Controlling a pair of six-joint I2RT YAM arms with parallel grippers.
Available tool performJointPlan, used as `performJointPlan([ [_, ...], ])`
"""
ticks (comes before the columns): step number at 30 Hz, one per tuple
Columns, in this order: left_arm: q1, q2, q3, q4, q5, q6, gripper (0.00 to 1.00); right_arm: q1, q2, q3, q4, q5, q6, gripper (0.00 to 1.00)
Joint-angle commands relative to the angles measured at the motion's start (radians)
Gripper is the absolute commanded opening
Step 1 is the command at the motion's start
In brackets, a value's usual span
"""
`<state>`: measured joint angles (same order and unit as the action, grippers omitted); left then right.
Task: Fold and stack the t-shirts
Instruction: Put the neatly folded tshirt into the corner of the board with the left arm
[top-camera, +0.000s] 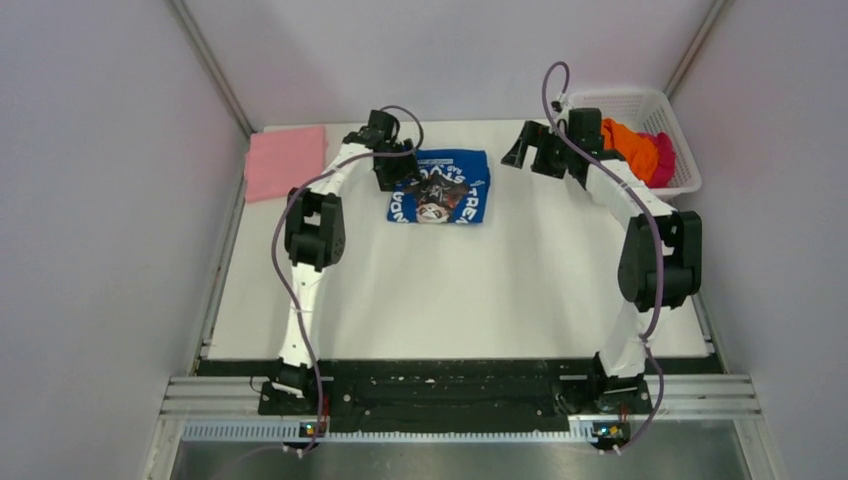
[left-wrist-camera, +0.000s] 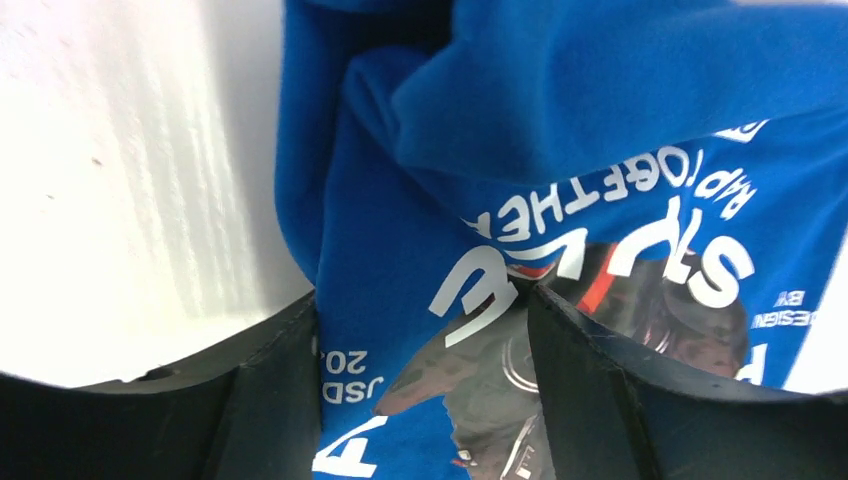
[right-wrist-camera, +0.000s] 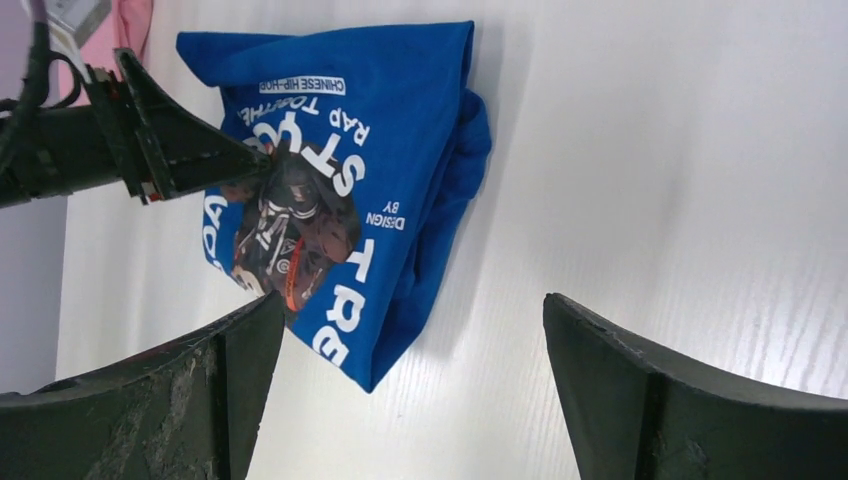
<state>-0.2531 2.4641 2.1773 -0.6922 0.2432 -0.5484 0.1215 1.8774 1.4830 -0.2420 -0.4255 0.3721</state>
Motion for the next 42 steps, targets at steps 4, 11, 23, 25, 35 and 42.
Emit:
performJointPlan([
  [4, -0.098, 0.093, 0.067, -0.16, -0.153, -0.026, 0.56, 0.004, -0.13, -0.075, 0.053, 0.055, -0.046, 0.99],
  [11, -0.163, 0.122, 0.181, -0.231, -0.29, -0.038, 0.0, 0.003, -0.181, -0.115, 0.05, 0.109, -0.07, 0.99],
  [23, -0.069, -0.206, -0.014, -0.086, -0.882, 0.318, 0.0, 0.003, -0.241, -0.149, 0.012, 0.274, -0.145, 0.99],
  [25, -0.039, -0.242, -0.033, -0.038, -0.907, 0.371, 0.0, 0.002, -0.244, -0.148, 0.005, 0.298, -0.157, 0.99],
  [35, 0.046, -0.33, -0.101, 0.332, -0.958, 0.755, 0.0, 0.003, -0.233, -0.123, -0.02, 0.357, -0.192, 0.99],
  [42, 0.101, -0.308, 0.001, 0.34, -0.902, 0.748, 0.0, 0.003, -0.233, -0.115, -0.035, 0.389, -0.208, 0.99],
])
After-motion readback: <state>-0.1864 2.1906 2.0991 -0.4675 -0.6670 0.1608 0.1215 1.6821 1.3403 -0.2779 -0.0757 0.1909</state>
